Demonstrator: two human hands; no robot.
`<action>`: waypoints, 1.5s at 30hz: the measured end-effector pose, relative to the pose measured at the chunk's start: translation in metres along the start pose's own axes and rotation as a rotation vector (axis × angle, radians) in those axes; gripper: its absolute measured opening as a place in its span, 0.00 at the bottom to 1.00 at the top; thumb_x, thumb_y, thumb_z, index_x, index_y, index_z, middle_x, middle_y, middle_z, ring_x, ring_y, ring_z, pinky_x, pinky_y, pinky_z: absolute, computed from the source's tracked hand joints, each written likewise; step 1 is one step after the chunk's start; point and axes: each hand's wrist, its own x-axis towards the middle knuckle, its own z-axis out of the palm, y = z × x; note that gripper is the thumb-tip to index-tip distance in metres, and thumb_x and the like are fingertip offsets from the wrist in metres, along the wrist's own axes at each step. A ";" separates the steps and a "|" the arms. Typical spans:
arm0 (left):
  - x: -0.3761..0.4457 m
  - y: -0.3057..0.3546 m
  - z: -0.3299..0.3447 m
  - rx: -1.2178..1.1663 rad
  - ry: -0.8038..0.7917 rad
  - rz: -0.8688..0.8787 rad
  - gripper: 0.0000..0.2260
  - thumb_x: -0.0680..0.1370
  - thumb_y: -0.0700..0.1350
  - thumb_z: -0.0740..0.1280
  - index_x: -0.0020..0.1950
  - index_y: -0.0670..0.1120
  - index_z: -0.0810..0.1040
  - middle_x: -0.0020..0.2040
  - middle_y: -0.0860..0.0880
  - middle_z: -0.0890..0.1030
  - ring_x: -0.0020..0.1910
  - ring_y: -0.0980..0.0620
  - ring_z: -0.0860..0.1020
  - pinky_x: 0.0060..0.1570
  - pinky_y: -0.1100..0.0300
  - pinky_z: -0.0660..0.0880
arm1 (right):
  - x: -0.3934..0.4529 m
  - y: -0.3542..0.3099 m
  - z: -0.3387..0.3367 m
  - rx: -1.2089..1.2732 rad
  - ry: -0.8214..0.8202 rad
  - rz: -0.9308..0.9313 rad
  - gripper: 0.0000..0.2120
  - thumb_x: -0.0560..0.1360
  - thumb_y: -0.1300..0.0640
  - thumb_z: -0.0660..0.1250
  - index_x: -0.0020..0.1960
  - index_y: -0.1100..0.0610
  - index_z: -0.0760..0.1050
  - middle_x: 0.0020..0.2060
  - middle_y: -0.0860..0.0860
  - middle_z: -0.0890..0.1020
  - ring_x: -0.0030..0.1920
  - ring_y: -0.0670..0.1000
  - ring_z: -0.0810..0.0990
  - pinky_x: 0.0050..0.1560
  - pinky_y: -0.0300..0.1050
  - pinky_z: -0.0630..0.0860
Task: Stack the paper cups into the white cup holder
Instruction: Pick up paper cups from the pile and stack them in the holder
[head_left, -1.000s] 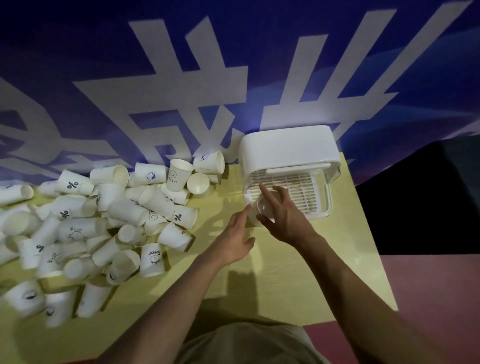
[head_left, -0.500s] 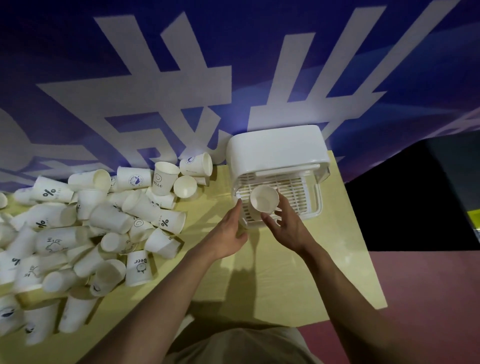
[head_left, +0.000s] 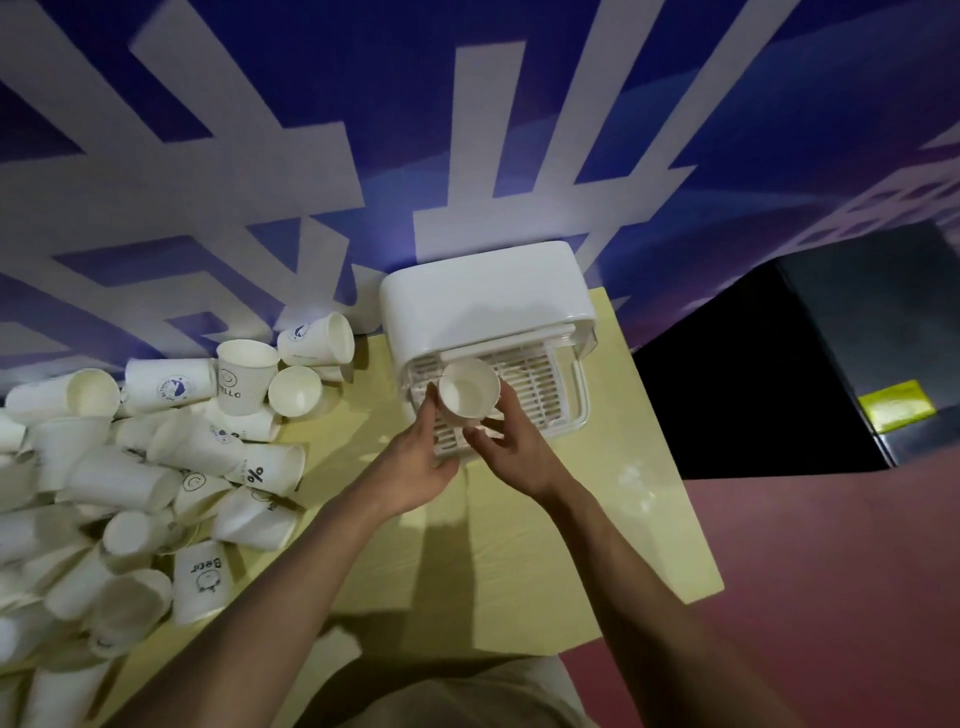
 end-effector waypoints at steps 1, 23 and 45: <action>0.003 0.002 -0.003 -0.020 0.005 0.006 0.42 0.80 0.47 0.67 0.82 0.55 0.38 0.71 0.50 0.72 0.67 0.49 0.75 0.57 0.57 0.74 | 0.005 -0.002 -0.002 0.006 0.007 -0.010 0.29 0.80 0.54 0.68 0.74 0.38 0.59 0.72 0.48 0.71 0.70 0.48 0.74 0.64 0.39 0.76; 0.043 0.011 0.000 -0.025 0.012 -0.132 0.38 0.81 0.45 0.62 0.80 0.45 0.39 0.76 0.42 0.65 0.65 0.44 0.75 0.62 0.53 0.73 | 0.078 -0.016 -0.010 -0.183 0.000 0.000 0.09 0.83 0.54 0.66 0.57 0.56 0.82 0.45 0.34 0.82 0.49 0.27 0.78 0.44 0.23 0.72; 0.025 0.011 -0.007 -0.133 0.071 -0.177 0.45 0.82 0.44 0.64 0.79 0.51 0.27 0.80 0.45 0.59 0.63 0.48 0.76 0.48 0.65 0.72 | 0.072 -0.028 0.003 -0.182 -0.066 0.060 0.11 0.82 0.57 0.68 0.45 0.44 0.74 0.41 0.36 0.80 0.43 0.27 0.79 0.39 0.24 0.71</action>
